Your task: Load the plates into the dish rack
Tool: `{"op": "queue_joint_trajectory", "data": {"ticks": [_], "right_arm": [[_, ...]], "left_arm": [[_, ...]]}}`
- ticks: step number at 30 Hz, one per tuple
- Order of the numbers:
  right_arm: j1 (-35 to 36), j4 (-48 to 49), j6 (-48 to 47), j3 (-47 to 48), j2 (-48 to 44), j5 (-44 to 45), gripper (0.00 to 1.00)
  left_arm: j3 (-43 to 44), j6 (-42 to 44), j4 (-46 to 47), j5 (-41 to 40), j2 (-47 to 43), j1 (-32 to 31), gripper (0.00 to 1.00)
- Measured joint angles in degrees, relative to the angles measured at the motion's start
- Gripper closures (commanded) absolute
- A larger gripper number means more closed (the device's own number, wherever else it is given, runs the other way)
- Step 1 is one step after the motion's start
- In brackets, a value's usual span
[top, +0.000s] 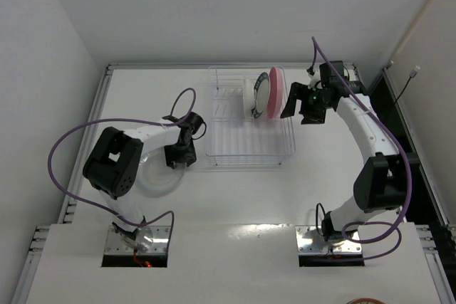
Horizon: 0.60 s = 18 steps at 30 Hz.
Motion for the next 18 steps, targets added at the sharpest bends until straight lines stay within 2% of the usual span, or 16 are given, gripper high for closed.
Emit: {"op": "queue_joint_trajectory", "data": {"ticks": [2, 3, 5, 8, 11, 18], "right_arm": [[0.0, -0.1, -0.1, 0.0, 0.0, 0.0, 0.21], [0.0, -0.1, -0.1, 0.0, 0.0, 0.0, 0.21], [0.0, -0.1, -0.1, 0.0, 0.0, 0.1, 0.21], [0.0, -0.1, -0.1, 0.0, 0.0, 0.2, 0.21], [-0.1, -0.1, -0.1, 0.0, 0.0, 0.2, 0.21], [-0.2, 0.2, -0.1, -0.8, 0.0, 0.1, 0.21]], "left_arm": [[-0.3, 0.6, 0.0, 0.2, 0.0, 0.5, 0.73], [-0.2, 1.0, -0.1, 0.2, 0.0, 0.9, 0.88], [0.9, 1.8, -3.3, -1.7, -0.3, 1.0, 0.99], [3.0, 2.2, -6.9, -3.0, -1.6, 2.2, 1.0], [8.7, 1.8, -9.5, -2.7, -1.6, 3.1, 1.0], [32.3, 1.5, -14.1, -4.9, -2.9, 4.0, 1.0]]}}
